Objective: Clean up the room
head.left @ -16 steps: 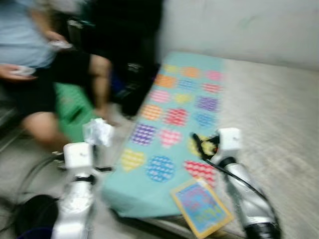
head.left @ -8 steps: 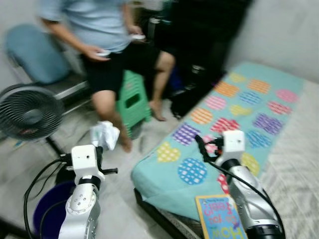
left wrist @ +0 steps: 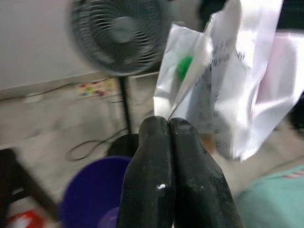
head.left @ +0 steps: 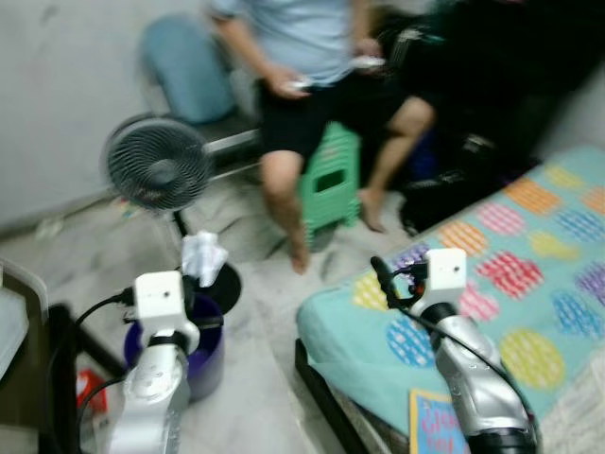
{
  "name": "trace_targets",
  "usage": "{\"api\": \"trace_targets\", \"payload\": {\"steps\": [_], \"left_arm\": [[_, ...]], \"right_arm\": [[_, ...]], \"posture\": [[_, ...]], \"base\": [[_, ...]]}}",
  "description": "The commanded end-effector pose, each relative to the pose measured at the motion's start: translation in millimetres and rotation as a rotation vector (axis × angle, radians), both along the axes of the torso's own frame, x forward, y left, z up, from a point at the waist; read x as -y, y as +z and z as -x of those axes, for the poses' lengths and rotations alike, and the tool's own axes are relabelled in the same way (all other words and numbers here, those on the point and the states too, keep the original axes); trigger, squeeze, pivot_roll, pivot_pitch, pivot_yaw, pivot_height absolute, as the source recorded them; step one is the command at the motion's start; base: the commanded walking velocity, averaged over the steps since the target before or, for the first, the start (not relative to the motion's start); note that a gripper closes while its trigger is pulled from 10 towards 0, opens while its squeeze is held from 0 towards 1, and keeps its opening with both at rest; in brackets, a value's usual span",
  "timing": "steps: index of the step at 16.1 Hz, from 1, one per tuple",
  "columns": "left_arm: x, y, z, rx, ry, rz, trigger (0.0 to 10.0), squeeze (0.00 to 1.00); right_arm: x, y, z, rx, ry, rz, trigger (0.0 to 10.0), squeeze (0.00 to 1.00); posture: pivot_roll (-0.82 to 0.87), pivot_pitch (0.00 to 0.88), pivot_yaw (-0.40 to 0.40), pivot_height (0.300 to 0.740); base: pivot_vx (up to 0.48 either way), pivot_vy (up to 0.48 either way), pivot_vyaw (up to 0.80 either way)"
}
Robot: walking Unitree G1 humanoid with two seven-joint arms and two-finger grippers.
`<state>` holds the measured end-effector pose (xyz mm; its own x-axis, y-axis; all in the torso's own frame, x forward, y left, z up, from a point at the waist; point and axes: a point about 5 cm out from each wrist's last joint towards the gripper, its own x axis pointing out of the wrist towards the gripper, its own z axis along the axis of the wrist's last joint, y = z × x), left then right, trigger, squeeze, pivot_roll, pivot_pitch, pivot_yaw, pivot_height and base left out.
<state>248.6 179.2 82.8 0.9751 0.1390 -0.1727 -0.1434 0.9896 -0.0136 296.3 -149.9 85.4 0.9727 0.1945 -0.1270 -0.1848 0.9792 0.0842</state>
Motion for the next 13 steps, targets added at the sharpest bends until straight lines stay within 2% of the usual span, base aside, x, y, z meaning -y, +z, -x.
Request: {"api": "trace_targets", "payload": {"steps": [1, 11, 13], "left_arm": [[0.5, 2.6, -1.3, 0.010, -0.001, -0.007, 0.0, 0.00], [-1.4, 3.6, -1.8, 0.015, 0.009, 0.009, 0.0, 0.00], [-3.0, 4.8, -1.9, 0.025, 0.015, 0.015, 0.0, 0.00]], "right_arm": [[-1.5, 1.9, -0.1, 0.008, 0.012, 0.000, 10.0, 0.00], [-1.4, 1.4, 0.9, 0.010, 0.009, -0.032, 10.0, 0.00], [-1.0, 0.8, 1.2, 0.007, 0.002, -0.047, 10.0, 0.00]], "posture": [[-0.11, 0.000, 0.005, 0.740], [-0.11, 0.000, 0.013, 0.740], [-0.11, 0.000, 0.013, 0.740]], "base": [[0.000, 0.000, 0.80], [0.000, 0.000, 0.79], [0.000, 0.000, 0.00]]}}
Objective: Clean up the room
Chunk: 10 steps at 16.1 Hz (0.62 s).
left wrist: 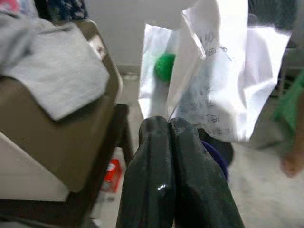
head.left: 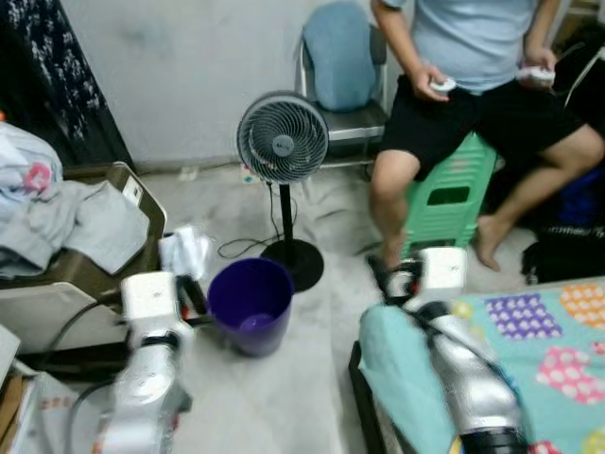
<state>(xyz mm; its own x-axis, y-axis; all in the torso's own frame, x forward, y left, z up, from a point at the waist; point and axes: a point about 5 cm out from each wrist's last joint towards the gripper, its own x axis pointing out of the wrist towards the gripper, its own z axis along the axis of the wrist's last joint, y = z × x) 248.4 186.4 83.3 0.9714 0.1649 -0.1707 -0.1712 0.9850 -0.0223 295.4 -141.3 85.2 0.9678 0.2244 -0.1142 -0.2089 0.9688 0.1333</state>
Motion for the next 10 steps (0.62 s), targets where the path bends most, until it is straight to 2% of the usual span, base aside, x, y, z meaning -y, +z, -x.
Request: {"api": "trace_targets", "payload": {"steps": [1, 4, 10], "left_arm": [[4.2, 4.5, -2.1, 0.025, -0.013, 0.009, 0.0, 0.00], [4.0, 5.9, -1.9, 0.034, -0.014, 0.021, 0.0, 0.00], [3.0, 6.2, -2.0, 0.031, -0.015, 0.022, 0.0, 0.00]], "right_arm": [[7.7, 0.8, 0.4, 0.003, -0.023, 0.003, 10.0, 0.00], [7.4, 0.3, 0.8, 0.001, -0.025, -0.004, 10.0, 0.00], [6.5, -0.4, 1.7, -0.007, -0.030, -0.024, 10.0, 0.00]], "posture": [[-0.11, 0.000, 0.013, 0.740], [-0.11, 0.000, 0.014, 0.740], [-0.11, 0.000, 0.019, 0.740]], "base": [[0.000, 0.000, 0.00], [0.000, 0.000, 0.00], [0.274, 0.000, 0.00]]}}
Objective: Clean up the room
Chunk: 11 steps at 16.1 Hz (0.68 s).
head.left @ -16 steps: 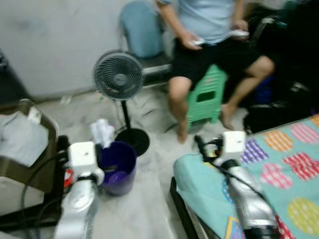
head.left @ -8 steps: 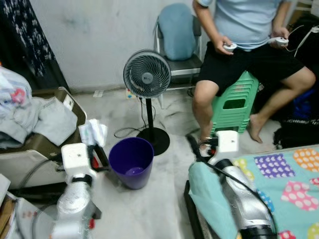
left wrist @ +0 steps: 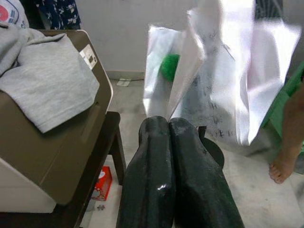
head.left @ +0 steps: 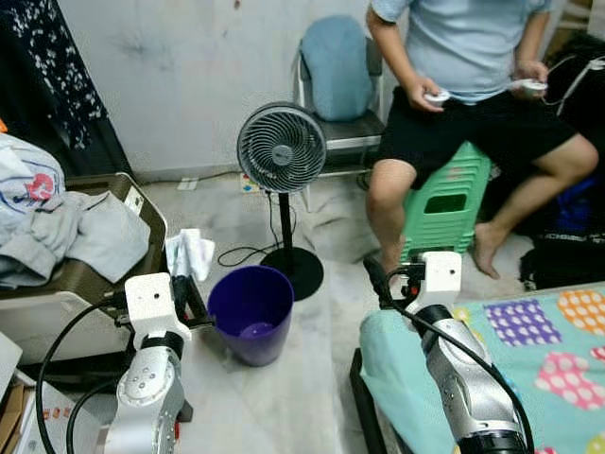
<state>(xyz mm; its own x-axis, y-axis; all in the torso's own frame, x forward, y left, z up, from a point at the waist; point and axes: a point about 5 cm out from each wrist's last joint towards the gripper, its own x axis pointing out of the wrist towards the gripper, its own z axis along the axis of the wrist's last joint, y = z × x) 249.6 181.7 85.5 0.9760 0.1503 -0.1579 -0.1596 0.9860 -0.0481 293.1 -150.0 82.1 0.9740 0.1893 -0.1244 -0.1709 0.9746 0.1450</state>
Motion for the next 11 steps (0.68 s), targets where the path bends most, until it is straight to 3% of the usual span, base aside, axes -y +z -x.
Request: {"api": "trace_targets", "payload": {"steps": [1, 2, 6, 11], "left_arm": [[-1.8, 4.0, -0.9, 0.014, -0.004, -0.002, 0.0, 0.00], [-1.8, 3.8, -1.0, 0.014, -0.003, -0.001, 0.0, 0.00], [-2.1, 3.8, -1.1, 0.012, -0.004, -0.001, 0.0, 0.00], [-1.9, 3.4, -1.1, 0.008, -0.007, -0.002, 0.0, 0.00]], "right_arm": [[-2.5, 2.8, -0.7, 0.007, 0.013, -0.008, 10.0, 0.00], [-2.6, 3.0, -0.7, 0.009, 0.015, -0.006, 10.0, 0.00], [-3.0, 3.2, -0.7, 0.010, 0.012, -0.009, 10.0, 0.00], [-1.9, 2.2, -0.8, 0.008, 0.005, -0.001, 10.0, 0.00]], "posture": [[-0.11, 0.000, 0.019, 0.740], [-0.11, 0.000, 0.019, 0.740], [-0.11, 0.000, 0.019, 0.740], [-0.11, 0.000, 0.023, 0.740]], "base": [[0.300, 0.000, 0.00], [0.304, 0.000, 0.00], [0.305, 0.000, 0.72], [0.302, 0.000, 0.00]]}}
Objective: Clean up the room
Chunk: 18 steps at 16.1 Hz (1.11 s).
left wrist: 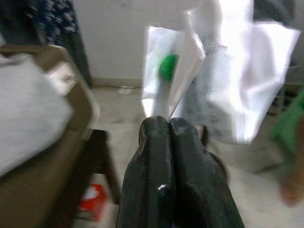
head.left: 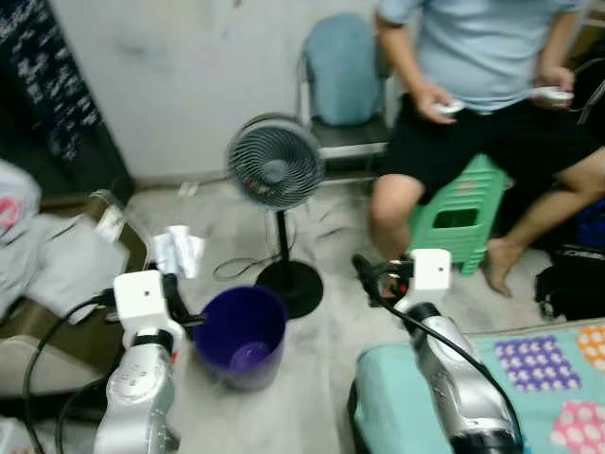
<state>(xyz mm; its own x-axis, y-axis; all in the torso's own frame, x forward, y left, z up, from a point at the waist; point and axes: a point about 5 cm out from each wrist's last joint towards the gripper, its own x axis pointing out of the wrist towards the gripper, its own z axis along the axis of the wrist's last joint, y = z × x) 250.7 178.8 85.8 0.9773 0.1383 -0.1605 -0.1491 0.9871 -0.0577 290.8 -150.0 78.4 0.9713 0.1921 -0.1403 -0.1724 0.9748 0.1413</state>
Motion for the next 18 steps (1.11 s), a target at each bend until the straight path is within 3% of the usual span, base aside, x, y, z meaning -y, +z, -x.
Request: {"api": "trace_targets", "payload": {"steps": [1, 8, 15, 18], "left_arm": [[-4.7, 2.9, 0.2, 0.008, 0.003, -0.012, 0.0, 0.00], [-4.7, 1.8, 0.0, 0.004, 0.003, -0.016, 0.0, 0.00], [-1.4, 0.7, -1.6, 0.005, -0.016, 0.007, 0.0, 0.00], [-0.9, 0.9, -2.3, 0.007, -0.016, 0.004, 0.0, 0.00]], "right_arm": [[-2.1, 5.7, -3.0, 0.023, 0.001, -0.007, 10.0, 0.00], [-2.9, 4.9, -3.0, 0.021, 0.000, -0.009, 10.0, 0.00], [-1.6, 0.7, -4.8, -0.008, -0.024, -0.020, 10.0, 0.00], [-0.7, 0.4, -5.5, -0.012, -0.024, -0.016, 10.0, 0.00]], "posture": [[-0.11, 0.000, 0.023, 0.740], [-0.11, 0.000, 0.022, 0.740], [-0.11, 0.000, 0.021, 0.740], [-0.11, 0.000, 0.019, 0.740]], "base": [[0.289, 0.000, 0.58], [0.279, 0.000, 0.78], [0.074, 0.000, 0.00], [0.000, 0.000, -0.69]]}}
